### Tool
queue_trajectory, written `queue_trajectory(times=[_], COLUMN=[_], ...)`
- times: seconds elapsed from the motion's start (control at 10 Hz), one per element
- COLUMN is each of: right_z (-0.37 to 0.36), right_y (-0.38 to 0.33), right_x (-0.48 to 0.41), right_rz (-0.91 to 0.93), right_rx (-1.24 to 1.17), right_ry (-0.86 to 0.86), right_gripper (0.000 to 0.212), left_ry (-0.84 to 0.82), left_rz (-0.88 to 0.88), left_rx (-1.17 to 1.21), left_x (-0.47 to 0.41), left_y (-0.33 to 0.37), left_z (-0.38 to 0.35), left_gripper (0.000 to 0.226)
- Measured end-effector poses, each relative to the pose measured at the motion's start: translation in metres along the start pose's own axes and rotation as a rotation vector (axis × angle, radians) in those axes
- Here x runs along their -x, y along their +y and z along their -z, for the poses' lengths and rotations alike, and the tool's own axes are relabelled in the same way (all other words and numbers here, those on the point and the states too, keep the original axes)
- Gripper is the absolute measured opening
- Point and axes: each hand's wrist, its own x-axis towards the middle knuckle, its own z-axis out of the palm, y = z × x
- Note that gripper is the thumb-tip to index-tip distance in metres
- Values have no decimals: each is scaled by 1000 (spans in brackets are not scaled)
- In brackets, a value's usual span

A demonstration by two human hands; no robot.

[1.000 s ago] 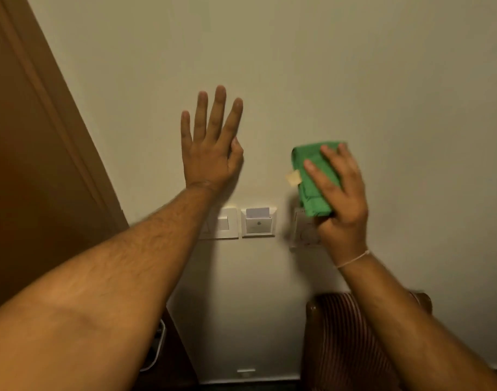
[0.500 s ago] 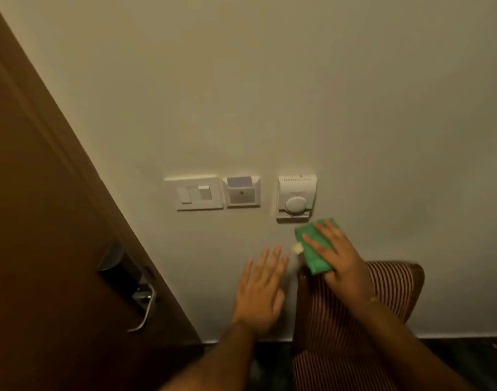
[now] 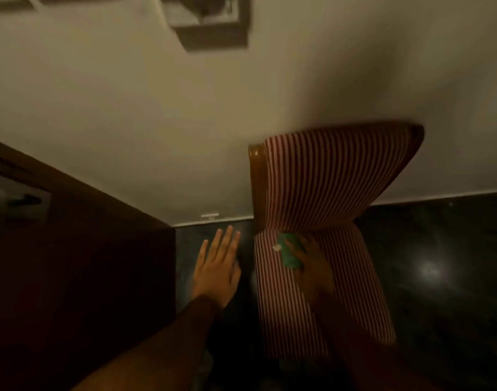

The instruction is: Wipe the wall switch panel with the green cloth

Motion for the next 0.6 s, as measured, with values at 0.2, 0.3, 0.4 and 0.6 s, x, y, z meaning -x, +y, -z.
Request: queue_trajectory(times=[0.2,0.3,0.4,0.6], right_z=[-67,-96,-105,-52], right_y=[51,57,55,12], right_x=[-18,-17,-4,-7], right_rz=[-158,-144,-150,-53], right_rx=[105,262,357,381], right_ry=[-254,-453,-548,-463], right_gripper=[87,85,85,85], left_ry=[-124,-186,-214,-195], left_rz=[51,112,116,115], left_rx=[-72,-132,-178,-187], left_x=[25,26,26,27], left_y=[2,7,8,-5], left_z=[-52,-59,-55,-16], left_gripper=[85,89,88,83])
